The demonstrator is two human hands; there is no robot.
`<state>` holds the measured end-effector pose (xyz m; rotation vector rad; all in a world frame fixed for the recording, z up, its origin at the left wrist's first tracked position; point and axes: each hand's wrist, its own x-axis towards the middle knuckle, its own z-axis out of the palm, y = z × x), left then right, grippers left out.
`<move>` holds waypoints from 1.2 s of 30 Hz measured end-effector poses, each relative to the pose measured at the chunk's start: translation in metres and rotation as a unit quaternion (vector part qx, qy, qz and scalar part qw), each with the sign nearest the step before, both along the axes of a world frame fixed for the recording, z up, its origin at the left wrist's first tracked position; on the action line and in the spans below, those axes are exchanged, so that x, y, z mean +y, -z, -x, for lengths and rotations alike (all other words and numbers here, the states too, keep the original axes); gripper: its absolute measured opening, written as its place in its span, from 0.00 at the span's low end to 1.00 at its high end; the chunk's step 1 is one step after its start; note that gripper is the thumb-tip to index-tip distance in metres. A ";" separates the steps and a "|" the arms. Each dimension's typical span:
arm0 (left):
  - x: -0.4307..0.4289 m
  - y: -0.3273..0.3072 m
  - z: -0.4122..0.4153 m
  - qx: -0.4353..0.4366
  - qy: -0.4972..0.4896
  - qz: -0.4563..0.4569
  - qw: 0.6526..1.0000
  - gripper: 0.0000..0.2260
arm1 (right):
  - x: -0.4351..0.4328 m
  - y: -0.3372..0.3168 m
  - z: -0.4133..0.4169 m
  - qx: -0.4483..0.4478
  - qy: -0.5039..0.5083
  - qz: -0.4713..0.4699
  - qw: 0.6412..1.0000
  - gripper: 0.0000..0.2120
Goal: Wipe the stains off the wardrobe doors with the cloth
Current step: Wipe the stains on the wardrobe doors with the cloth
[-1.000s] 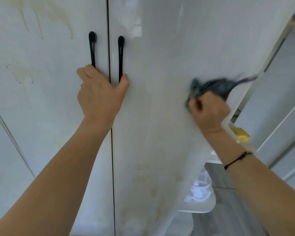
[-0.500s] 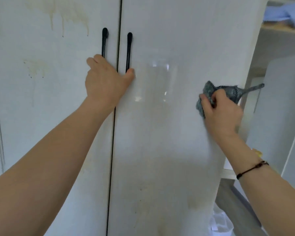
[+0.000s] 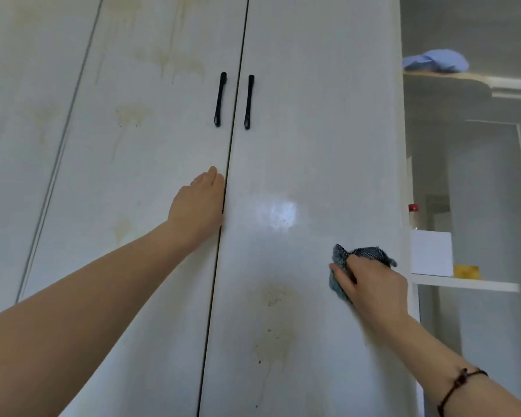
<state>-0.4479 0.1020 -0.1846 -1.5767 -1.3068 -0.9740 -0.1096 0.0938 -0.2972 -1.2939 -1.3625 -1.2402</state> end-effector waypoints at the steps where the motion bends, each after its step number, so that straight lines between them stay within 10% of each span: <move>1: -0.002 0.002 0.006 0.020 0.000 0.005 1.000 0.24 | -0.001 -0.017 -0.001 -0.003 0.008 -0.005 1.000 0.20; 9: -0.004 -0.003 0.021 0.063 -0.025 0.050 0.996 0.32 | 0.017 -0.140 0.079 0.151 -0.066 -0.094 0.982 0.20; 17: 0.042 0.009 0.012 0.095 -0.099 -0.080 0.987 0.24 | 0.037 -0.034 0.133 -0.300 -0.091 -0.004 0.950 0.18; 22: 0.041 0.010 0.022 0.128 -0.086 -0.141 0.978 0.25 | 0.034 -0.167 0.118 -0.007 -0.028 -0.128 0.991 0.18; 25: 0.043 0.006 0.029 0.138 -0.076 -0.161 0.974 0.24 | 0.042 -0.202 0.165 0.023 -0.042 -0.148 0.988 0.18; 36: 0.038 0.019 0.022 0.067 -0.091 -0.132 0.985 0.27 | 0.048 0.005 0.166 -0.269 -0.110 -0.090 0.953 0.21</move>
